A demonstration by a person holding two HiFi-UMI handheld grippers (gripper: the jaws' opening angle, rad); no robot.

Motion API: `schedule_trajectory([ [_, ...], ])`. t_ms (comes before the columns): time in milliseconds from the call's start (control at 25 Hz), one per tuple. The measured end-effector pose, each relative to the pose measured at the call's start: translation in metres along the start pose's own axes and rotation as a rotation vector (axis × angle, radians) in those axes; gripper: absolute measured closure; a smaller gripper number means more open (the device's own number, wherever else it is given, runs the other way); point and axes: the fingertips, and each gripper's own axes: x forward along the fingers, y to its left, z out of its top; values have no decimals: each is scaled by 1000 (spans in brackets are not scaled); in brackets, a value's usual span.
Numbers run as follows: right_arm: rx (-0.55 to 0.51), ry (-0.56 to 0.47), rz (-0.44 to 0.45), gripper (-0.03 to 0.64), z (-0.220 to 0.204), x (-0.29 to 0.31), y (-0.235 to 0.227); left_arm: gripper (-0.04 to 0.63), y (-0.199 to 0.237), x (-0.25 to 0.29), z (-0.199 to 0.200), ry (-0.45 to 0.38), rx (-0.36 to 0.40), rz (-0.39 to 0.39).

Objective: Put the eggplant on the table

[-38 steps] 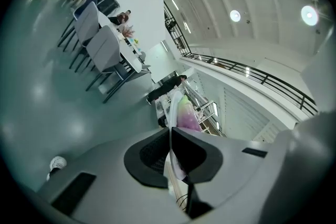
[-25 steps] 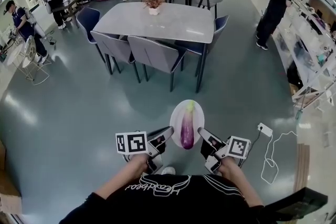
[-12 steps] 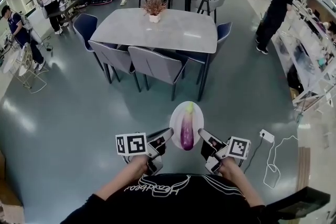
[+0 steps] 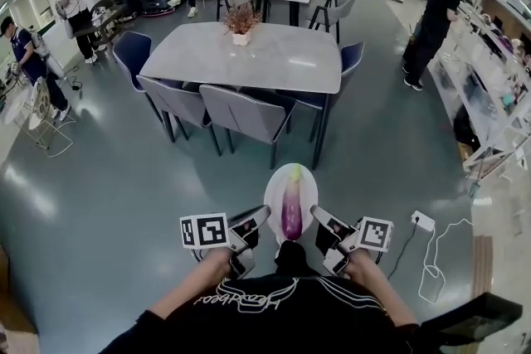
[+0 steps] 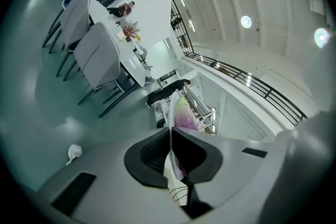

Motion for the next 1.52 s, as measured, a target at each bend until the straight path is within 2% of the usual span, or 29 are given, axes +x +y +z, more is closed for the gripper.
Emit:
schedule_trajectory([
  [200, 31, 12, -1, 593, 25, 17, -25, 574, 19, 26, 18, 7, -17, 26],
  [360, 56, 17, 6, 594, 59, 46, -46, 574, 39, 54, 53, 6, -24, 54],
  [720, 78, 20, -53, 594, 182, 107, -122, 574, 87, 167, 152, 31, -59, 89],
  [840, 74, 10, -44, 594, 230, 126, -132, 574, 90, 204, 187, 31, -51, 85],
  [960, 56, -4, -40, 594, 261, 141, -139, 574, 94, 225, 214, 26, -38, 83],
  [1200, 40, -9, -40, 594, 296, 152, -146, 574, 94, 254, 241, 25, -30, 67],
  [1520, 26, -41, -29, 594, 318, 160, -150, 574, 92, 270, 263, 37, 9, 54],
])
